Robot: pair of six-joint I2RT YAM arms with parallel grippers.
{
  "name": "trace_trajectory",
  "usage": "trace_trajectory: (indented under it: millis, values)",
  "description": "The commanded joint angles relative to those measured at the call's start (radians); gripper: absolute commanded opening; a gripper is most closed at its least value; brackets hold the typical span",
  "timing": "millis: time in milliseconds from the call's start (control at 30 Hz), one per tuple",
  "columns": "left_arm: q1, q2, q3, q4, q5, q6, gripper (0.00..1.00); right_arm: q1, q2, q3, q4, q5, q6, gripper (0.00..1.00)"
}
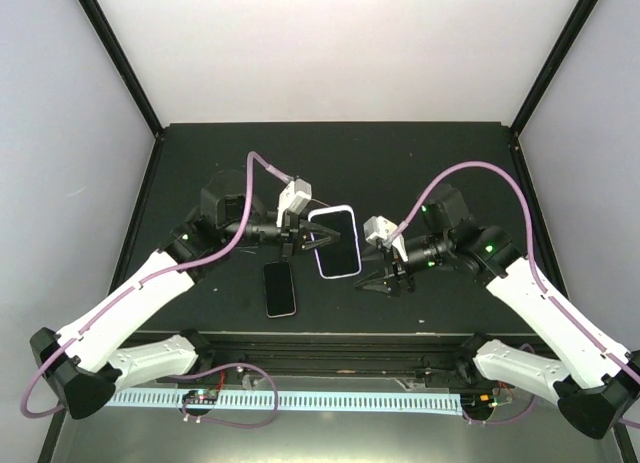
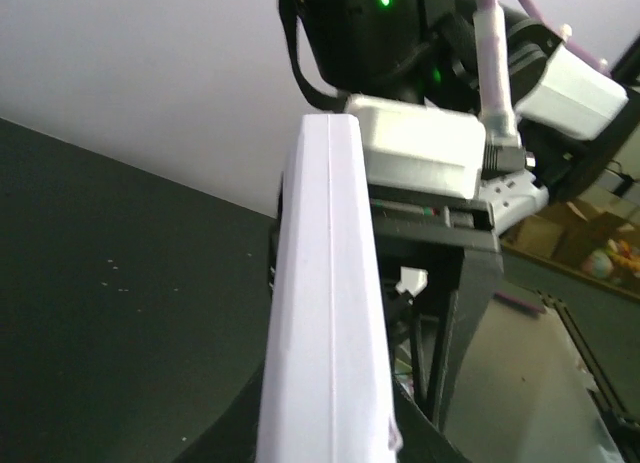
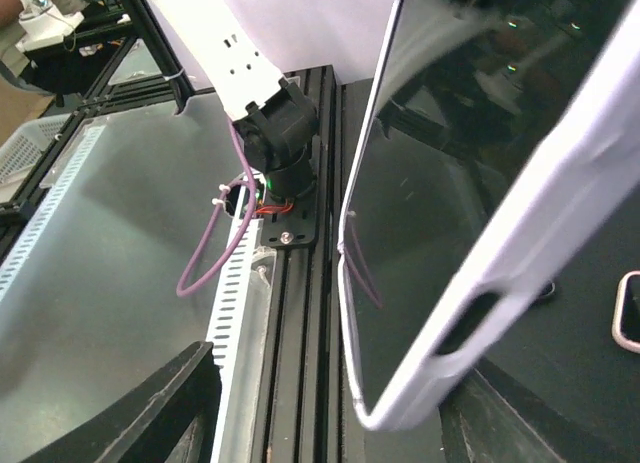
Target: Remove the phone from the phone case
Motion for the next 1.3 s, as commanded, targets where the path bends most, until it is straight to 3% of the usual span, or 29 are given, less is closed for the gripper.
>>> trace_trajectory:
  millis: [0, 300, 433, 1067, 1267]
  values:
    - [0.017, -0.046, -0.05, 0.152, 0.145, 0.009, 0.02, 0.001, 0.014, 0.055, -0.051, 0.017, -0.056, 0.58]
    - [0.083, -0.124, -0.21, 0.312, 0.16, -0.049, 0.02, 0.014, 0.055, 0.107, -0.184, 0.03, -0.167, 0.41]
    - [0.083, -0.115, -0.256, 0.428, 0.22, -0.133, 0.02, 0.051, 0.059, 0.12, -0.201, 0.083, -0.19, 0.4]
    - [0.083, -0.13, -0.247, 0.38, 0.234, -0.103, 0.02, 0.105, 0.083, 0.114, -0.155, 0.169, -0.162, 0.38]
    - [0.082, -0.105, -0.242, 0.386, 0.26, -0.121, 0.02, 0.124, 0.088, 0.131, -0.146, 0.169, -0.185, 0.27]
